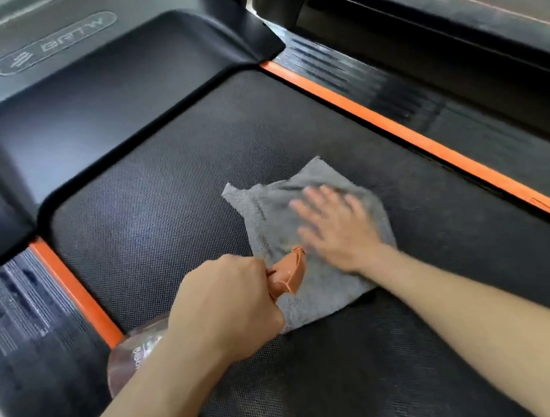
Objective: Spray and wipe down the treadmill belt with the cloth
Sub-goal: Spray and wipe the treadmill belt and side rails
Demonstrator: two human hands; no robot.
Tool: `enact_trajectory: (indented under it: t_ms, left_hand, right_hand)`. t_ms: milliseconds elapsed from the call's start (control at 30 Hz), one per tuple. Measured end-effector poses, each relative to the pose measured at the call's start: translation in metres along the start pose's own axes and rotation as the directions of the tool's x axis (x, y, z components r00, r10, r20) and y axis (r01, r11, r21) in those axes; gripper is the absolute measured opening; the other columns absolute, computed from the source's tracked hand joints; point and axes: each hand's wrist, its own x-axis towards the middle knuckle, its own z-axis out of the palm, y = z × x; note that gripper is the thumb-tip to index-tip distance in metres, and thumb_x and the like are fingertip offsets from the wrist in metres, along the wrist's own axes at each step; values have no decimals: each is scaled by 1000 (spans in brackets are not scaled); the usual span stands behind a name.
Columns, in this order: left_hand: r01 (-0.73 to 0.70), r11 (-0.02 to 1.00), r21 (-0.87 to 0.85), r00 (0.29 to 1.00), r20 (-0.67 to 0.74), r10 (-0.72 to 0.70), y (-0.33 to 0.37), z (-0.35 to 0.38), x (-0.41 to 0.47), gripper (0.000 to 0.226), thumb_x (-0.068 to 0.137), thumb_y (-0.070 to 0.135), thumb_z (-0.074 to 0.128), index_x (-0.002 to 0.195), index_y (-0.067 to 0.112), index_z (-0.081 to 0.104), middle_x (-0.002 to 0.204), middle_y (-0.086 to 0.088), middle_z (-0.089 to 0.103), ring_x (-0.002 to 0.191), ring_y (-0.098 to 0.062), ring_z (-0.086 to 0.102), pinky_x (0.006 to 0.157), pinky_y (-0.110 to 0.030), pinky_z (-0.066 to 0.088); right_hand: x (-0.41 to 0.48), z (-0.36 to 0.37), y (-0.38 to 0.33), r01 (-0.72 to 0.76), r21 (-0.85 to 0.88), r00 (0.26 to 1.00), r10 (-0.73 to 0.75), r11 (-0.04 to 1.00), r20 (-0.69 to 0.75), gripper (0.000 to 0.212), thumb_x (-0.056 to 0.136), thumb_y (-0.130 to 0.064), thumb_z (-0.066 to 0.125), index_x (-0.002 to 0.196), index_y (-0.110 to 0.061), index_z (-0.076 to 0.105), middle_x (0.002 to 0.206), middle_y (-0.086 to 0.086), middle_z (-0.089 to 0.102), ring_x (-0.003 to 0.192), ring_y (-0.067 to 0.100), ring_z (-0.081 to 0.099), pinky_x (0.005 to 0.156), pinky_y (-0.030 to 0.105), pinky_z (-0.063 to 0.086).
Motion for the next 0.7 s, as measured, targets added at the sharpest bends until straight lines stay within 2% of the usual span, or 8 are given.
enact_trajectory:
  t_ms: [100, 200, 334, 434, 467, 534, 601, 701]
  left_hand:
    - [-14, 999, -34, 999, -34, 13, -1, 0, -3, 23, 80, 42, 46, 91, 26, 57, 86, 7, 63, 81, -22, 63, 64, -31, 44]
    - [-11, 990, -139, 999, -53, 4, -3, -3, 4, 20, 80, 40, 48, 92, 26, 56, 88, 8, 62, 85, -23, 63, 68, -32, 45]
    - [-36, 986, -165, 997, -71, 25, 2, -7, 5, 16, 76, 36, 52, 83, 23, 56, 80, 3, 63, 81, -28, 63, 63, -29, 39]
    - [-12, 994, -106, 997, -73, 4, -10, -5, -3, 16, 75, 38, 50, 77, 23, 50, 79, 0, 63, 81, -29, 63, 62, -30, 36]
    - [12, 994, -104, 998, -55, -18, -16, -4, -4, 19, 74, 40, 48, 77, 21, 49, 76, 0, 60, 80, -29, 63, 61, -30, 37]
    - [39, 995, -89, 999, -5, -39, -26, 0, -3, 20, 70, 38, 47, 78, 20, 52, 73, 3, 58, 77, -28, 62, 60, -31, 39]
    - [44, 998, -52, 999, 27, -43, -32, 1, -1, 17, 69, 33, 50, 80, 21, 55, 71, 4, 55, 72, -26, 59, 61, -29, 41]
    - [58, 998, -2, 998, 1, -58, -43, -2, 7, 17, 71, 32, 53, 81, 20, 59, 68, 4, 53, 64, -24, 51, 61, -28, 39]
  right_hand:
    - [0, -9, 48, -336, 47, 942, 336, 941, -5, 61, 101, -59, 15, 158, -39, 6, 168, -5, -2, 153, 20, -4, 122, 48, 0]
    - [-12, 0, 12, -375, 63, 926, 376, 925, -2, 65, 100, -56, 11, 159, -30, 2, 167, 2, -7, 153, 25, -10, 122, 52, -2]
    - [-35, 9, -80, -23, 40, 998, 21, 999, 64, 86, 79, -60, -6, 159, -29, 4, 167, 4, -3, 153, 25, -11, 121, 54, -5]
    - [-3, -1, -63, 249, -38, 965, -244, 968, 95, 75, 88, -68, 1, 157, -40, 3, 167, -4, -5, 153, 18, -10, 122, 51, -2]
    - [16, -6, -44, 210, -68, 976, -206, 975, 66, 68, 94, -68, 9, 157, -42, 4, 167, -6, -4, 153, 17, -7, 122, 50, -1]
    - [46, -15, -9, -79, -18, 997, 79, 997, 16, 63, 100, -62, 18, 158, -38, 6, 168, -5, -2, 153, 18, -6, 122, 50, 1]
    - [63, -15, -7, -296, 68, 955, 298, 953, -9, 62, 103, -55, 18, 159, -31, 6, 168, -3, -5, 153, 18, -9, 122, 50, -2]
    - [80, -8, -49, -379, 131, 922, 385, 916, -24, 65, 103, -49, 19, 160, -22, 3, 167, 6, -10, 153, 22, -13, 121, 51, -8]
